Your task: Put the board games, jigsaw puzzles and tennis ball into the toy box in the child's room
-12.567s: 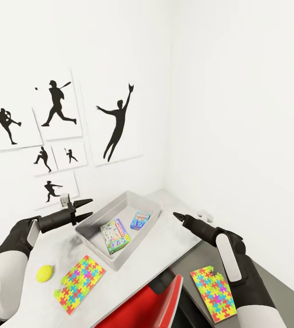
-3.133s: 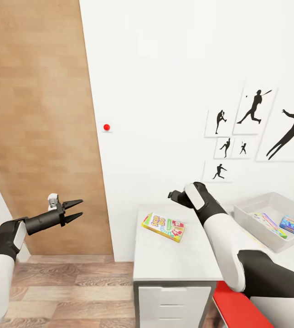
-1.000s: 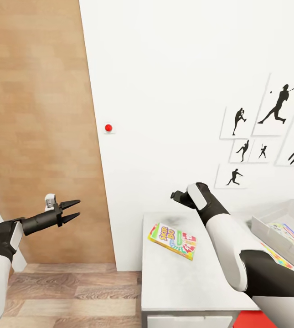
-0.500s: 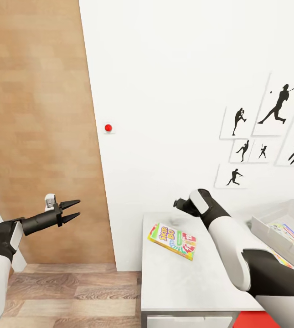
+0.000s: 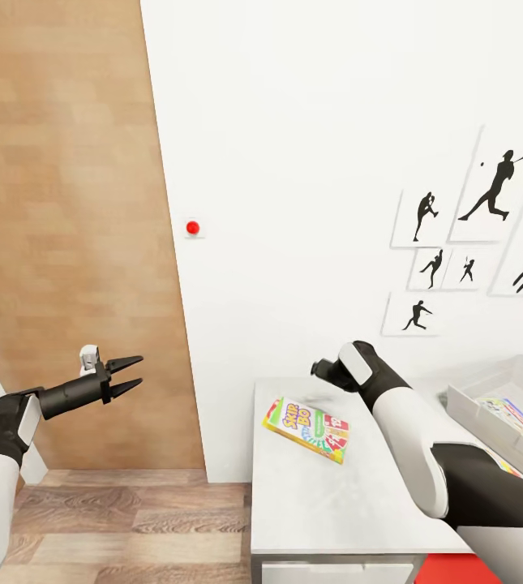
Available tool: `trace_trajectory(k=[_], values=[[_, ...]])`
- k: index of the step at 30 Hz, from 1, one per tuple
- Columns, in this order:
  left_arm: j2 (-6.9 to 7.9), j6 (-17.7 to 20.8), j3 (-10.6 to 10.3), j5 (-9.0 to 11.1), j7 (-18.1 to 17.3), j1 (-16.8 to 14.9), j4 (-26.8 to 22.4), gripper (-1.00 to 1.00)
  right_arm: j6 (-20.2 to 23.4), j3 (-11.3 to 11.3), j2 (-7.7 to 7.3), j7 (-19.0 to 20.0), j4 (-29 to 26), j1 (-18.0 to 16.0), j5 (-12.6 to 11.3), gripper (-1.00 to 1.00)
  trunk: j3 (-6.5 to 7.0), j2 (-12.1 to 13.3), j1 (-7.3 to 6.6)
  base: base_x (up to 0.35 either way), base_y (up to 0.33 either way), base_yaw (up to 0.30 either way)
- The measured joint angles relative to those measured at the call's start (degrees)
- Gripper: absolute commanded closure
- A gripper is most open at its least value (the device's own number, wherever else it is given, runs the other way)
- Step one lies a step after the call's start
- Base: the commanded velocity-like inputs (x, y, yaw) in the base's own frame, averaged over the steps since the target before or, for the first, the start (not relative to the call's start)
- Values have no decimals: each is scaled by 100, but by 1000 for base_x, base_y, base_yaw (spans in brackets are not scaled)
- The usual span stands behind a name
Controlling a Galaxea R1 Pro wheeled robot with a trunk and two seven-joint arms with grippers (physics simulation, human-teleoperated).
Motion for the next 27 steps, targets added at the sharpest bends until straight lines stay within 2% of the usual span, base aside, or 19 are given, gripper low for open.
trace_trajectory(k=[6, 14, 27], values=[[0, -1, -2, 0, 0, 0, 0, -100, -250, 4, -27, 0, 21, 14, 42, -100, 0, 0, 0, 0, 0, 0], [0, -1, 1, -1, 0, 1, 0, -100, -296, -1, -67, 1, 14, 18, 48, -100, -19, 2, 0, 0, 0, 0], [0, -2, 0, -1, 0, 2, 0, -100, -335, 2, -71, 0, 8, 20, 48, -100, -132, 5, 0, 0, 0, 0]])
